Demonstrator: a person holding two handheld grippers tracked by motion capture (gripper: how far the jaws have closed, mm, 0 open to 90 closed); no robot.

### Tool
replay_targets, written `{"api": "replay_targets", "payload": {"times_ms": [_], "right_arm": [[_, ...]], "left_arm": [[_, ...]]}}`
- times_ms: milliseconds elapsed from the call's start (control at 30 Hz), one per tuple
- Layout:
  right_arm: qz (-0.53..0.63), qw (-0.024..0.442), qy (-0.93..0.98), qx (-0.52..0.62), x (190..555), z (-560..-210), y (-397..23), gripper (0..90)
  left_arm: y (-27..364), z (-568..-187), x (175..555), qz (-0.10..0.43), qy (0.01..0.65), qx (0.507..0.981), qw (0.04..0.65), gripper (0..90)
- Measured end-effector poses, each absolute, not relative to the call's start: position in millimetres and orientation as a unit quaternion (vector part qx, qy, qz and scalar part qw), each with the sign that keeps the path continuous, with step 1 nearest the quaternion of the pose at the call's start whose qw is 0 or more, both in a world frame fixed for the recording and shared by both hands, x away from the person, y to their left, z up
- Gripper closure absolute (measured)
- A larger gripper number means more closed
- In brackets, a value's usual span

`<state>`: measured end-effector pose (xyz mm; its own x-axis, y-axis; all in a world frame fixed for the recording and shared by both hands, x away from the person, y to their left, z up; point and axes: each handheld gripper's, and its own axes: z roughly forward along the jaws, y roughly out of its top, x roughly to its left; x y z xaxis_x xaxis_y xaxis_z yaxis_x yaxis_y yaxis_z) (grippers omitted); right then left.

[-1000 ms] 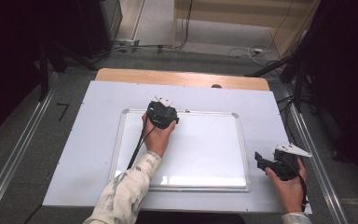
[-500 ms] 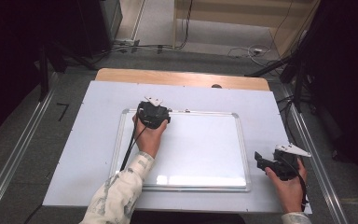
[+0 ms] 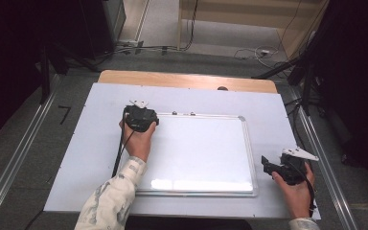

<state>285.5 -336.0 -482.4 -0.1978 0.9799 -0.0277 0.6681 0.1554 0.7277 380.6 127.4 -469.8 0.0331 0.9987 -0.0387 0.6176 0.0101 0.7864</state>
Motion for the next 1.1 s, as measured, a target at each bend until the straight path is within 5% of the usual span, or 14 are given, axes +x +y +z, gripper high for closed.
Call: {"api": "replay_targets", "payload": {"times_ms": [1100], "right_arm": [[0.299,0.259,0.715,0.576,286,-483,-336,19.0]], "left_arm": [[142,-483,386,0.299,0.667,0.612,0.303,41.3]]}}
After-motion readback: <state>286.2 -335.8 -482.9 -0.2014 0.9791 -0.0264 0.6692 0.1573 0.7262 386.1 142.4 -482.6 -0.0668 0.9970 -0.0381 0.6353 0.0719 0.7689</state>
